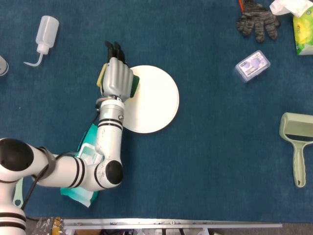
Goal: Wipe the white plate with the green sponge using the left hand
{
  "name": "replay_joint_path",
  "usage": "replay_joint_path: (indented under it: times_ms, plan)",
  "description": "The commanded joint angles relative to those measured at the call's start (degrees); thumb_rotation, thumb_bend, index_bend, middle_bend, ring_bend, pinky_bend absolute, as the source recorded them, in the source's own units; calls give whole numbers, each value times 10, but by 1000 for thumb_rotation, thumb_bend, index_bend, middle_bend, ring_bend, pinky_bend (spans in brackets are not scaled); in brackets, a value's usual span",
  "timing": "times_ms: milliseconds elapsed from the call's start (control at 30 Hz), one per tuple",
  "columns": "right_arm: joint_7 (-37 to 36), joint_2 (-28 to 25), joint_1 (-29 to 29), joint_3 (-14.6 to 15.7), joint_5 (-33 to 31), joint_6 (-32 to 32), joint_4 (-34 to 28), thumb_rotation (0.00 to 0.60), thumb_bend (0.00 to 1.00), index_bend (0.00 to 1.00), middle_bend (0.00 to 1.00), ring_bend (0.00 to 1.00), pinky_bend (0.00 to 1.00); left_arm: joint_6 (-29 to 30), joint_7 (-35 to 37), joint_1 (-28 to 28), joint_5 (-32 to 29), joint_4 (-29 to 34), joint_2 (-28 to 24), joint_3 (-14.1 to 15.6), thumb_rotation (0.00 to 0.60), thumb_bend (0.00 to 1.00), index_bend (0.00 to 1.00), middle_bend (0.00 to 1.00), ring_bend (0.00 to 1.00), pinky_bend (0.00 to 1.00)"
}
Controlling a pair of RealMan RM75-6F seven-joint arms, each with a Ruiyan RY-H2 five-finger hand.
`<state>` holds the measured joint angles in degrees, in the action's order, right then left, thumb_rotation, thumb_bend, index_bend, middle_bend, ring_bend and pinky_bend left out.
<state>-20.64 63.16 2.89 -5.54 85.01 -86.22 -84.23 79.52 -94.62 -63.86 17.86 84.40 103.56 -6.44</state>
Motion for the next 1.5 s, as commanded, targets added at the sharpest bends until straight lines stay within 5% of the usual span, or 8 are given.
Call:
replay_joint_path:
  times_ms: [33, 333, 933, 1500]
  plan:
    - [1, 0, 0, 0, 1, -1, -2, 600, 388, 389, 394, 244, 450, 7, 3, 4, 2, 13, -9, -3, 600, 321, 428, 117, 0, 51]
    - [-5, 1, 1, 0, 2, 0, 1, 600, 388, 389, 394, 244, 450, 24, -6, -5, 13, 54, -7, -14, 600, 322, 428, 117, 0, 51]
    - [-14, 0, -4, 0, -3, -1, 9, 600, 388, 389, 394, 244, 450, 6, -17, -1, 8, -9, 29, 1, 600, 322, 427, 116, 0, 50]
    - [-1, -3, 0, 0, 12, -7, -12, 600, 388, 389, 394, 244, 450, 57, 72, 72, 71, 120, -100, 30, 600, 322, 430, 118, 0, 51]
